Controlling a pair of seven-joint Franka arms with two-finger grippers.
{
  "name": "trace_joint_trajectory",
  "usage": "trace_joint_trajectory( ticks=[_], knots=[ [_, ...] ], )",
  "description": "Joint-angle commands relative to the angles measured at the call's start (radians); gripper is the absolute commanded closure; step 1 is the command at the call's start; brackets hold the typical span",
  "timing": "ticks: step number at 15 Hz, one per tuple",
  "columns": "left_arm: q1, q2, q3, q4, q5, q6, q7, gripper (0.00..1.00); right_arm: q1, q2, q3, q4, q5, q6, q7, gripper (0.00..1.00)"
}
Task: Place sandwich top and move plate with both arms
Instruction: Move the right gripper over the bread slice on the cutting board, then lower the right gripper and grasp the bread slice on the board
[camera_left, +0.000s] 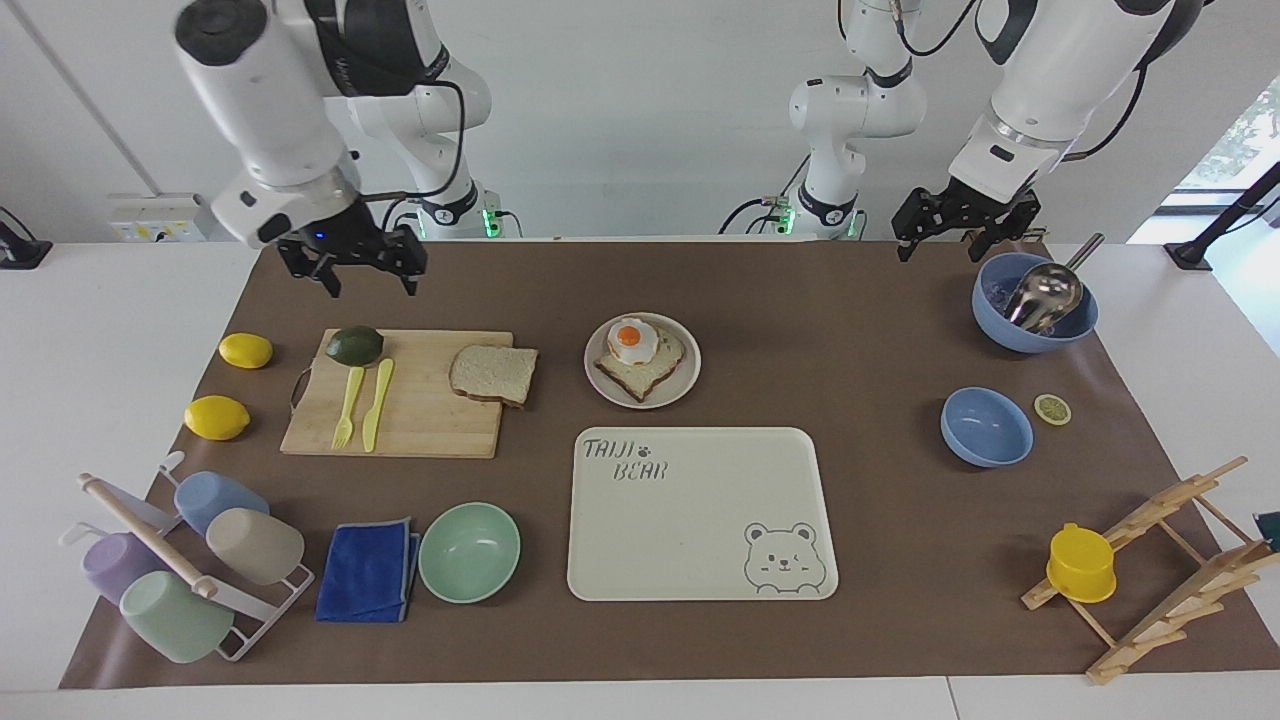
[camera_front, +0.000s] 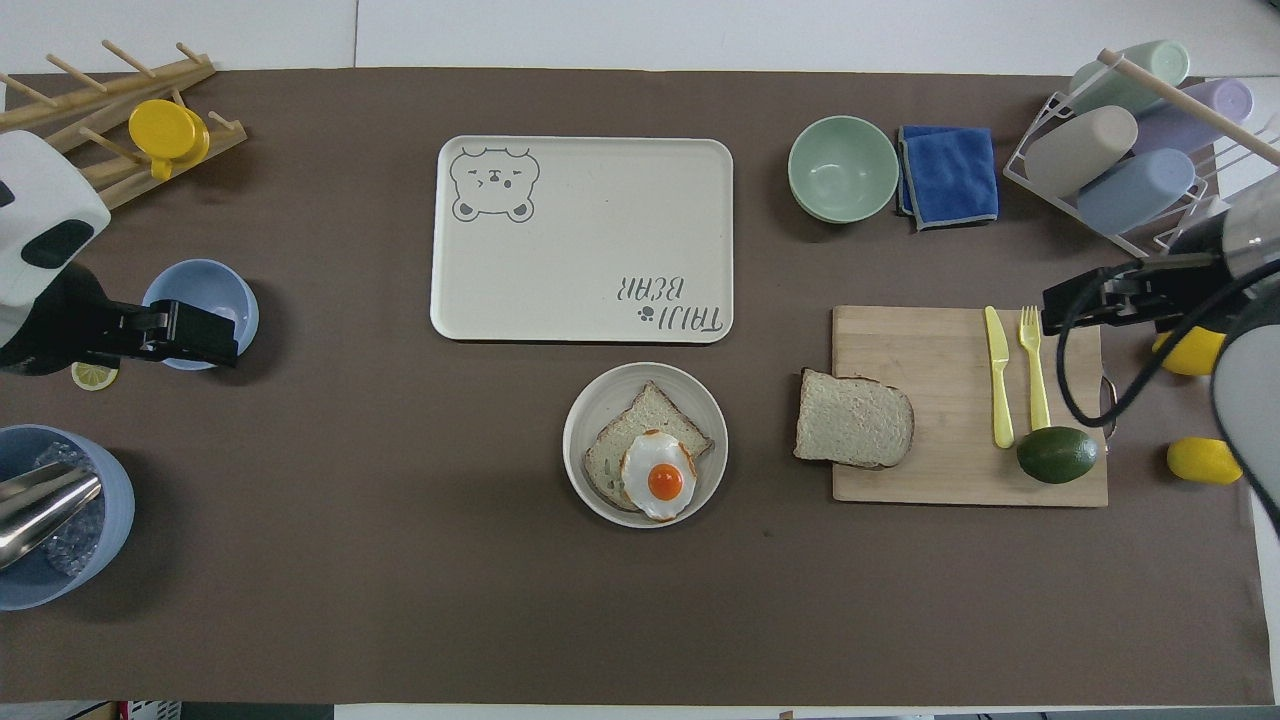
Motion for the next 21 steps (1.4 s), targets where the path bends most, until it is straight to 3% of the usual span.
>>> trace_joint_trajectory(
  ticks=[1,4,7,10,14,21],
  knots=[
    [-0.002,-0.011,0.007,-0.008,-0.003,-0.01,0.007,0.0,0.121,0.085,0.0,-0.009,-0.073,0.07,0.146,0.0],
    [-0.002,-0.011,0.007,-0.008,-0.003,-0.01,0.007,0.0,0.162,0.197,0.003,-0.023,-0.065,0.168,0.304,0.0],
    [-0.002,-0.012,0.007,-0.008,-0.005,-0.01,0.006,0.0,0.174,0.24,0.003,-0.062,-0.065,0.205,0.367,0.0],
    [-0.002,-0.011,0.007,-0.008,-0.003,-0.01,0.007,0.0,0.223,0.251,0.003,-0.156,-0.08,0.277,0.471,0.0],
    [-0.002,-0.012,0.007,-0.008,-0.005,-0.01,0.007,0.0,0.227,0.248,0.003,-0.224,-0.126,0.297,0.468,0.0],
    [-0.002,-0.011,0.007,-0.008,-0.003,-0.01,0.007,0.0,0.227,0.24,0.003,-0.291,-0.16,0.319,0.468,0.17]
  ],
)
